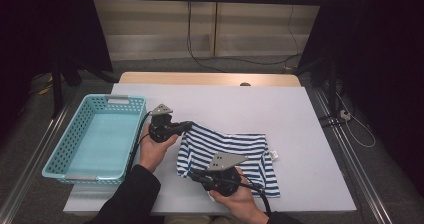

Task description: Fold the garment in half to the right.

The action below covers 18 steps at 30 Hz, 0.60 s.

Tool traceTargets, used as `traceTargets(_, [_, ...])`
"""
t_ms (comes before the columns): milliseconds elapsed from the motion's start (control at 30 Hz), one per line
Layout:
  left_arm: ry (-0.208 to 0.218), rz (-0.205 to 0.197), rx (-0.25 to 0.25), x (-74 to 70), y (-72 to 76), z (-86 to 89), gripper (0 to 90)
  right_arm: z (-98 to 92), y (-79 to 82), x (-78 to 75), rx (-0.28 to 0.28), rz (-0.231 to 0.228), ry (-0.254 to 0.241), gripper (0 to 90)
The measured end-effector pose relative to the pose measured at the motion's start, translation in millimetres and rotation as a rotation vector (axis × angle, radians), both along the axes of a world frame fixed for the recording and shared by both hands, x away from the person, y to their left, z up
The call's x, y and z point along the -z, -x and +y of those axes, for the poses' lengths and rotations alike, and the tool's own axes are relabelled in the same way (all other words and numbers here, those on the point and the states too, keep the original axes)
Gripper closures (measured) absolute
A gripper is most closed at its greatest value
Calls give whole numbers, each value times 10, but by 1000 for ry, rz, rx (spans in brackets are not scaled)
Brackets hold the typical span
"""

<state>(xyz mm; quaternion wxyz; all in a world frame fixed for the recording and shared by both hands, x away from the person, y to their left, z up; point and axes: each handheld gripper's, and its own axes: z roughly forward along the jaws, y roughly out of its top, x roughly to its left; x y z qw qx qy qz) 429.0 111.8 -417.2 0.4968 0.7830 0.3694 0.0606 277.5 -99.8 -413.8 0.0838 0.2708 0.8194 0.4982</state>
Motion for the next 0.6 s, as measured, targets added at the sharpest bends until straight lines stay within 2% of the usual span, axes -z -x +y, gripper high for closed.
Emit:
traceTargets(67, [4, 1, -6, 1, -6, 12, 857, 13, -14, -18, 2, -3, -6, 835])
traceTargets(100, [20, 9, -15, -6, -2, 15, 856, 24, -13, -22, 2, 10, -27, 835])
traceTargets(133, [11, 2, -7, -13, -9, 24, 856, 23, -21, -23, 2, 3, -14, 835])
traceTargets(200, [25, 2, -21, -33, -12, 22, 856, 39, -24, -34, 3, 3, -24, 835])
traceTargets(233, [7, 0, -13, -49, -18, 34, 856, 40, -33, -43, 0, -5, -19, 836])
traceTargets(267, [20, -5, -25, -57, -24, 31, 857, 46, -37, -58, 1, -7, -22, 835])
traceTargets(300, [9, -9, -24, -67, -36, 43, 856, 51, -47, -71, -1, -13, -26, 836])
traceTargets(400, [33, 11, -33, -83, -72, 28, 857, 63, -73, -110, 4, -17, -38, 836])
traceTargets(500, [18, 32, -26, -113, -94, 12, 856, 64, -99, -136, 5, -8, -56, 835])
traceTargets(533, [42, 42, -24, -150, -116, 21, 857, 69, -100, -145, 7, -5, -59, 835])
traceTargets(567, [48, 37, -28, -176, -129, 22, 857, 70, -106, -150, 7, -11, -59, 835])
traceTargets(600, [35, 31, -28, -197, -129, 17, 856, 72, -112, -159, 8, -10, -64, 835])
